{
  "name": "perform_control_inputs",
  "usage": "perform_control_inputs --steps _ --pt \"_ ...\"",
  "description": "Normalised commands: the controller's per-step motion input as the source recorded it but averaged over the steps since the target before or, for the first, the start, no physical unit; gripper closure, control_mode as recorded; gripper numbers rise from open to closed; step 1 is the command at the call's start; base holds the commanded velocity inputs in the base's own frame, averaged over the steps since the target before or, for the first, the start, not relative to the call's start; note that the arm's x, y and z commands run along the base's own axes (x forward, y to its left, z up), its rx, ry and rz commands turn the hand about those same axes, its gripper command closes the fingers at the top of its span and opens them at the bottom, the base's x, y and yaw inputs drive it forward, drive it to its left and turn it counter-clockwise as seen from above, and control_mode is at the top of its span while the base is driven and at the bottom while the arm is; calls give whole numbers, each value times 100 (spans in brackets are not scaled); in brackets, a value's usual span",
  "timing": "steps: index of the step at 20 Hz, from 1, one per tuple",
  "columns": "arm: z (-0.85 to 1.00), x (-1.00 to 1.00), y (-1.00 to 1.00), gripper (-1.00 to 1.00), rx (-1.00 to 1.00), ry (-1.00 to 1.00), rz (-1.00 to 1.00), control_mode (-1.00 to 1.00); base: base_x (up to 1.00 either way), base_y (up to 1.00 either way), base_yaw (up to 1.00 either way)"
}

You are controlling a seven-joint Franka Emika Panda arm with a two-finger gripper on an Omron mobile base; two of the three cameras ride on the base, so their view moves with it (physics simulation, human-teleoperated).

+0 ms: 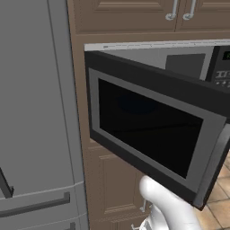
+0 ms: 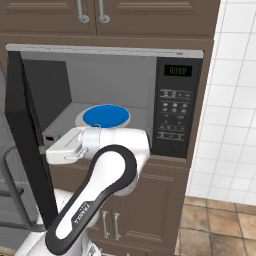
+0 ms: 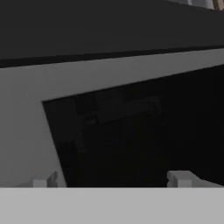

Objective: Pick the potato from the counter and place it in the microwave. Then turn on the microwave.

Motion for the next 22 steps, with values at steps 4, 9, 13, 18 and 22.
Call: perform_control_inputs --steps 4,9,13,18,22 --pt "0 -18 35 -100 0 5 5 -100 0 0 0" --pt "0 -17 36 -100 0 5 5 -100 0 0 0" --pt "0 -16 39 -100 0 6 4 -100 0 0 0" --pt "0 -19 42 -100 0 5 2 -100 0 0 0" --pt "0 -21 42 -100 0 2 0 -100 0 0 0"
